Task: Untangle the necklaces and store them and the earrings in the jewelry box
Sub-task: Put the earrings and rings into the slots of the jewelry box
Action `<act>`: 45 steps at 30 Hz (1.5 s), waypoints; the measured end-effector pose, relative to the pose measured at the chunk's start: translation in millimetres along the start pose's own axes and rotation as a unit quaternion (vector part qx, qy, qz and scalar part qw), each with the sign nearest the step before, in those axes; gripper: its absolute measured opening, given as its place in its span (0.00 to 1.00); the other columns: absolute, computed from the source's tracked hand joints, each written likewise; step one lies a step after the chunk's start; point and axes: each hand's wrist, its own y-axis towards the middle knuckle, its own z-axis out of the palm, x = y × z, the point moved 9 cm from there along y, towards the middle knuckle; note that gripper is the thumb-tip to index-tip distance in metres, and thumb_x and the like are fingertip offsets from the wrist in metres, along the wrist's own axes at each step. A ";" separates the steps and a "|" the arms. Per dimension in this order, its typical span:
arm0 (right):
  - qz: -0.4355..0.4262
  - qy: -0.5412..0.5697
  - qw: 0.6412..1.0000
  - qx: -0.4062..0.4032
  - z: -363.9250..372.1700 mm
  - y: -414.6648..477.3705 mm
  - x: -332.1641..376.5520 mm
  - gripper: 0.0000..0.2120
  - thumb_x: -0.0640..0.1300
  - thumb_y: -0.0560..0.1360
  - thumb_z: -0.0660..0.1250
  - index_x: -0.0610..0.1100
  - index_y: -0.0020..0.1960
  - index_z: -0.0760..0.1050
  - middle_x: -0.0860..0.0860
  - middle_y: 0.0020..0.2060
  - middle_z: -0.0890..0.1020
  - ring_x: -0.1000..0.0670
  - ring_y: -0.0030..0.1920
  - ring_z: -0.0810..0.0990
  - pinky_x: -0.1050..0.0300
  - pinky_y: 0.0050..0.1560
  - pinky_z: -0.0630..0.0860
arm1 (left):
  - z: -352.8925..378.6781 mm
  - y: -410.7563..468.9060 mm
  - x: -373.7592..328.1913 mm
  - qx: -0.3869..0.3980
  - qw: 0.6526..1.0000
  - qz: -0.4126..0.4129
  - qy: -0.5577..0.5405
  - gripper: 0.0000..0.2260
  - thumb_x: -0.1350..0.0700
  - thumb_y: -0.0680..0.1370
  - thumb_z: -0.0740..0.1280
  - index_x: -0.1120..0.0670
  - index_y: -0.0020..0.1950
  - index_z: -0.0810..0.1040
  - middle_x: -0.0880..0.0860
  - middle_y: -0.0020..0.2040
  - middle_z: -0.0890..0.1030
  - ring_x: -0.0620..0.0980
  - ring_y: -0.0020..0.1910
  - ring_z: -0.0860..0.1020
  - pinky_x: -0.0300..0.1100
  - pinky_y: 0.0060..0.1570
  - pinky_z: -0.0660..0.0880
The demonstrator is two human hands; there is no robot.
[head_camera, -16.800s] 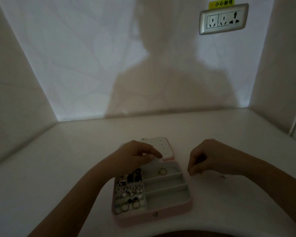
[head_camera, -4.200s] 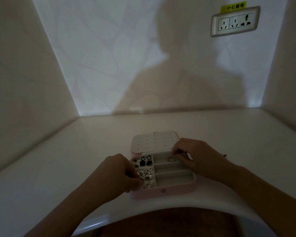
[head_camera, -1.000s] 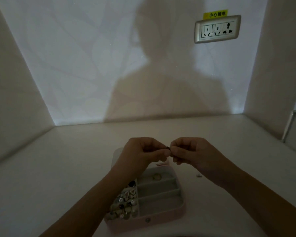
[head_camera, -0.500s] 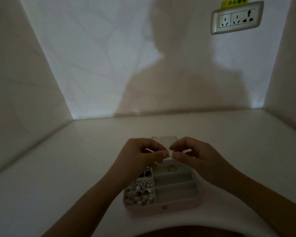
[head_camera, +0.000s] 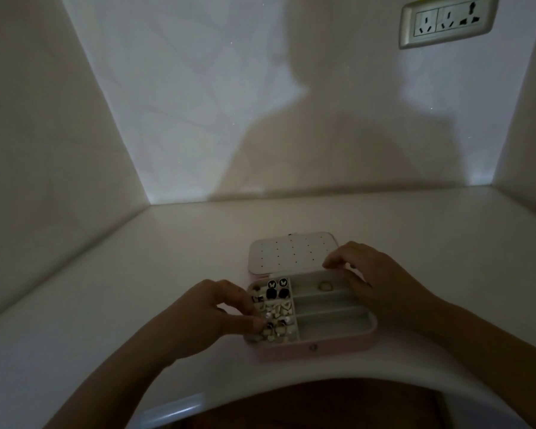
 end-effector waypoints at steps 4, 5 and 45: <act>0.006 0.007 1.000 0.003 0.0 0.3 -0.7 0.11 0.36 0.77 0.59 0.44 0.55 0.76 0.51 0.49 0.79 0.54 0.49 0.75 0.72 0.48 0.68 | -1.7 -4.2 0.4 -0.019 0.997 0.010 0.077 0.07 0.49 0.68 0.74 0.39 0.31 0.81 0.43 0.50 0.76 0.42 0.52 0.72 0.38 0.48 0.67; 0.012 0.012 1.000 0.003 -0.3 0.5 -1.3 0.11 0.35 0.77 0.60 0.45 0.55 0.76 0.51 0.49 0.78 0.55 0.50 0.75 0.73 0.49 0.68 | -1.7 -4.5 -0.2 -0.021 0.996 0.010 0.087 0.07 0.49 0.68 0.74 0.39 0.32 0.81 0.43 0.50 0.75 0.42 0.51 0.71 0.38 0.48 0.67; 0.012 0.009 1.000 0.007 -0.4 -0.3 -0.7 0.13 0.31 0.75 0.60 0.46 0.51 0.76 0.50 0.48 0.78 0.53 0.50 0.75 0.60 0.51 0.73 | 10.0 0.8 -14.6 -0.029 0.980 0.055 0.191 0.11 0.50 0.67 0.76 0.40 0.37 0.74 0.37 0.48 0.69 0.36 0.45 0.66 0.27 0.41 0.64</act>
